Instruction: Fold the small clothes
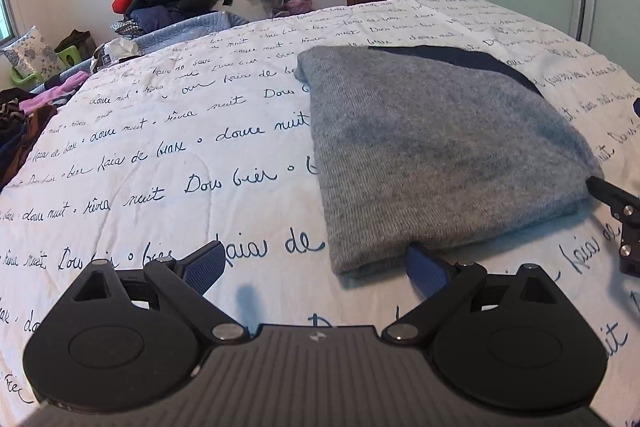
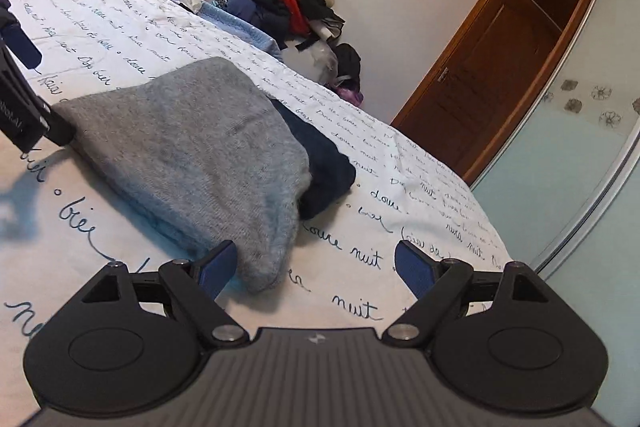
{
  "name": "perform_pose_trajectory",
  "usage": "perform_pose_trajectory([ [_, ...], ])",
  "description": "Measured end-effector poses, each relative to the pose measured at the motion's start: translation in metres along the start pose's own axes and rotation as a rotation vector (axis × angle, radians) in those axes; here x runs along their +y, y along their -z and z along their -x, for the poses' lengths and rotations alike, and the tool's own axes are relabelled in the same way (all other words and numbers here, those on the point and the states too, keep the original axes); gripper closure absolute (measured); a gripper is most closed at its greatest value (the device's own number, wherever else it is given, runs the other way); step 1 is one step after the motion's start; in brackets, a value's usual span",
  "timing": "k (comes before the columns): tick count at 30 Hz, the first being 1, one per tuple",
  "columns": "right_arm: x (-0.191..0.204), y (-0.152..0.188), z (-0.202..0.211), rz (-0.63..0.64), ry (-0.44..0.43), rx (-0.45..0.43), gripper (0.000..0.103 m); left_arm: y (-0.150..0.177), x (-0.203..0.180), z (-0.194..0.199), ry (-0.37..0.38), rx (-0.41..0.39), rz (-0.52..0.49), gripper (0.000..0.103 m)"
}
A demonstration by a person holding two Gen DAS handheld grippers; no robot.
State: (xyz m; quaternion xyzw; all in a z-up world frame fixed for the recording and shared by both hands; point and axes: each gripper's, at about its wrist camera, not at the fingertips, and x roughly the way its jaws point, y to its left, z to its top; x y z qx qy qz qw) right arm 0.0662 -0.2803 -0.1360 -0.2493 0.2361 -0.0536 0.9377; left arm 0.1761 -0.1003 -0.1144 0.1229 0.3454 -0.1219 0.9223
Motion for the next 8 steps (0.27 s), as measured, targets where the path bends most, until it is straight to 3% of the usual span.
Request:
perform_pose_trajectory([
  [3,0.0063,0.0,-0.005,0.058,0.058,-0.013,0.017,-0.0048,0.0045,-0.0008,0.014,-0.004,0.035,0.008],
  [8,0.0114,-0.0004,0.0037,0.117,-0.015,-0.014,0.017,-0.0052,0.0013,-0.0012,0.011,-0.014,0.007,0.008],
])
